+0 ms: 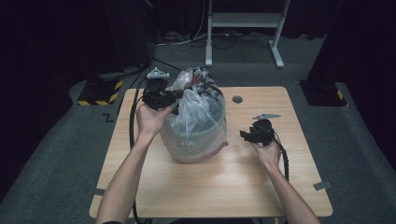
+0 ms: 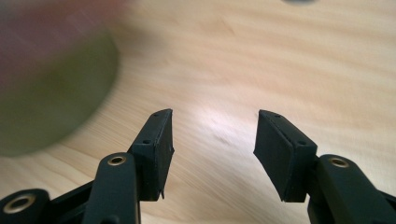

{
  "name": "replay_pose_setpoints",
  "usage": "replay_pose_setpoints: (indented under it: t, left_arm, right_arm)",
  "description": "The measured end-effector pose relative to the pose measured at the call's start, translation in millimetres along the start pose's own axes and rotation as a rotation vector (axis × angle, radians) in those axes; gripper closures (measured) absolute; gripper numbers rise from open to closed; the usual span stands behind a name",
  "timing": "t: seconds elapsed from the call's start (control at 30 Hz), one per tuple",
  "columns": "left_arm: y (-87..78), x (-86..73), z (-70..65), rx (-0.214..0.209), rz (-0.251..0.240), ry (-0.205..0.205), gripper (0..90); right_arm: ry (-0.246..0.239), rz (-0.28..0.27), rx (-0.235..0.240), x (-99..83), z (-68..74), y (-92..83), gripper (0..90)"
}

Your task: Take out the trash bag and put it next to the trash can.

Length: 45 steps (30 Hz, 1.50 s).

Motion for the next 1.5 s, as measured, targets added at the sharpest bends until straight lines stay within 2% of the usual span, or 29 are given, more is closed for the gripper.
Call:
replay_pose_setpoints:
  t: [0.2,0.3,0.47,0.6,0.67,1.0,1.5]
  left_arm:
    - [-9.0,7.7,2.5,-0.002,-0.032,-0.011,90.0]
    - [-14.0,11.1,4.4,0.0,-0.042,-0.006,90.0]
    - [-23.6,16.9,6.5,-0.01,-0.068,-0.026,90.0]
    - [-33.3,20.1,10.9,0.002,-0.078,-0.025,90.0]
    - [-39.4,22.4,13.7,0.008,-0.086,-0.025,90.0]
    - [-59.3,33.4,20.4,0.017,-0.13,-0.045,90.0]
    - [-99.4,43.5,37.9,0.064,-0.186,-0.06,90.0]
  right_arm:
    - [0.06,0.013,-0.027,-23.5,-9.4,8.8,44.7]
    - [0.044,0.025,-0.048,-30.1,-11.3,11.6,44.0]
    - [0.013,0.009,-0.068,-31.0,-11.4,13.1,40.7]
    - [-0.059,-0.029,-0.101,-32.8,-9.7,17.8,32.4]
    - [-0.061,-0.051,-0.097,-33.0,-9.6,19.5,31.1]
    - [-0.062,-0.052,-0.1,-32.8,-9.9,19.7,30.9]
    - [-0.061,-0.051,-0.103,-33.0,-9.8,19.6,30.9]
Point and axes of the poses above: each handheld gripper's, and its own axes: y roughly forward along the jaws, x roughly out of its top, z roughly to its left, the point moved 9 cm from there along y, roughly forward along the jaws, and after that the axes turned 9 degrees about -z, right-handed, at the moved point
